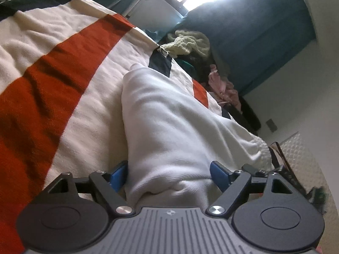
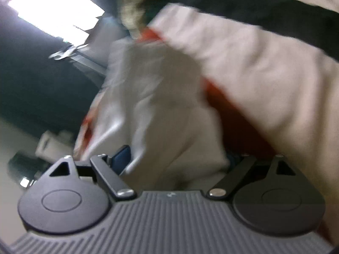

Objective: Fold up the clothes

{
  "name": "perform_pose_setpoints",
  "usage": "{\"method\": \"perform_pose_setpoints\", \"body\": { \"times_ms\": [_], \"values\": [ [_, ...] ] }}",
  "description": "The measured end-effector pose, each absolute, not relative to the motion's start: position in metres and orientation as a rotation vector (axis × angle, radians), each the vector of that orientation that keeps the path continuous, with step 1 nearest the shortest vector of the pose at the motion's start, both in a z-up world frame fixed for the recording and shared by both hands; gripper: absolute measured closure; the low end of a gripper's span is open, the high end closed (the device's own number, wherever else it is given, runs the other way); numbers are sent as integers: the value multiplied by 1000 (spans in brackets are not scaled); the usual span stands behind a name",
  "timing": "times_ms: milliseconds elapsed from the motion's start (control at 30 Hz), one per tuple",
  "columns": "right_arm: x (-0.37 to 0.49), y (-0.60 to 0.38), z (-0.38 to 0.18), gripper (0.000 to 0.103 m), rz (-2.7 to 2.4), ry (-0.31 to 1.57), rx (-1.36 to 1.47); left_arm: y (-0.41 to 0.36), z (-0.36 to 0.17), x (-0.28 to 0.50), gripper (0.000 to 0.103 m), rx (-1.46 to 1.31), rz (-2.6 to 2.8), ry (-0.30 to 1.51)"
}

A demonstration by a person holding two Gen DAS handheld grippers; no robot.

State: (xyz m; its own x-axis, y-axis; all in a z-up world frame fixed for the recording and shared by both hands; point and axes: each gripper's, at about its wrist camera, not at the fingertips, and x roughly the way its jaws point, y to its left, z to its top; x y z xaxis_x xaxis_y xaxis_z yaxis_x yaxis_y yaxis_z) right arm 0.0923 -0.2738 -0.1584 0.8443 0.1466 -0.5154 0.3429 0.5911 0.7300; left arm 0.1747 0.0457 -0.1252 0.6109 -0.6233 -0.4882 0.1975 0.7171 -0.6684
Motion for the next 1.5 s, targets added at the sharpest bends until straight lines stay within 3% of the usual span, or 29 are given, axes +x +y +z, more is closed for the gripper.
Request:
{"method": "perform_pose_setpoints", "body": {
  "times_ms": [100,167,233,333,433,933,1300,1500],
  "values": [
    [92,-267,-152,15,-100,565,897,51,-126,174,28,-634,-503,783],
    [91,-267,-152,28,-113,571,890,48,-121,173,38,-605,-502,772],
    [91,-268,-151,48,-126,576,884,44,-118,170,43,-576,-499,754],
    [89,-269,-151,62,-146,584,874,42,-113,166,51,-571,-494,721],
    [85,-267,-134,68,-130,512,859,48,-103,162,55,-616,-513,682],
    [60,-321,-44,71,-45,221,924,-3,-11,180,58,-730,-599,504],
    [89,-447,14,71,-126,80,777,-168,46,283,59,-607,-775,468],
    [129,-515,-1,71,-221,78,783,-263,44,347,59,-475,-776,491]
  ]
}}
